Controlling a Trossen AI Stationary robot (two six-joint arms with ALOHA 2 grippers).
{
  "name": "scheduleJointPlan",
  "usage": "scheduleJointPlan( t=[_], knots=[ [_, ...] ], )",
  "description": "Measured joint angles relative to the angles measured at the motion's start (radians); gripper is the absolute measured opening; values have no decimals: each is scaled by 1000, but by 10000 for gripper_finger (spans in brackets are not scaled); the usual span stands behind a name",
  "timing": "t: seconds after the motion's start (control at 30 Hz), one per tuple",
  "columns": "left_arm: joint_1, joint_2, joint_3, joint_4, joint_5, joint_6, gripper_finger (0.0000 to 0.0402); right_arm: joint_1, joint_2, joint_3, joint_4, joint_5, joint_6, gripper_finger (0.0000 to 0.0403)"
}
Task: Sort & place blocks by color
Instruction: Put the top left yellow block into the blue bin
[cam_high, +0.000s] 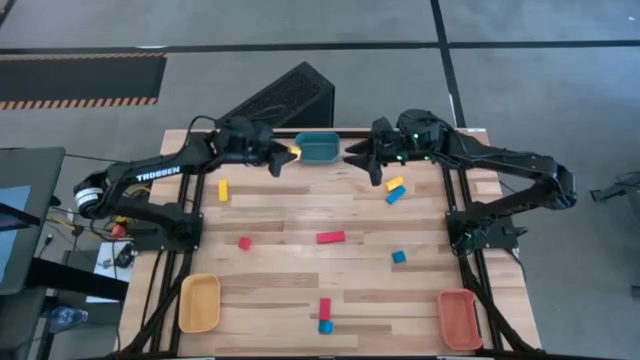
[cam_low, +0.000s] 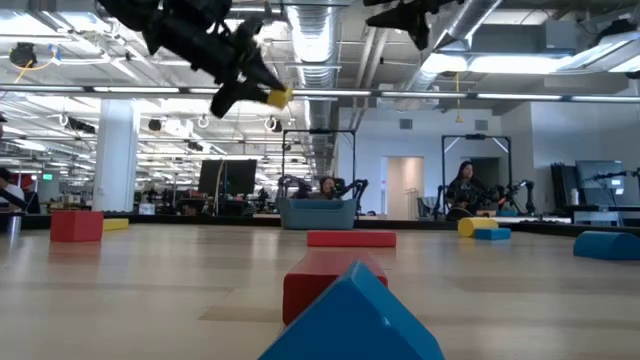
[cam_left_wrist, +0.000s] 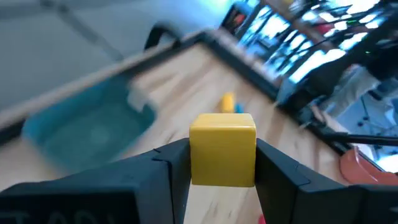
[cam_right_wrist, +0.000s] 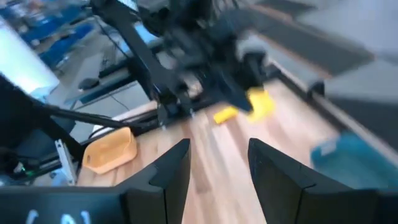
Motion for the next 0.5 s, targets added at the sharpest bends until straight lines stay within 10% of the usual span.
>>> scheduleJointPlan(
  t=[0.23, 0.5],
  knots=[
    [-125, 2, 0, 187, -67, 318, 123, -94, -12, -1, -171, -117, 251, 205],
    [-225, 2, 0, 347, -100, 537, 123, -86, 94, 0, 200, -408, 437, 256]
  ],
)
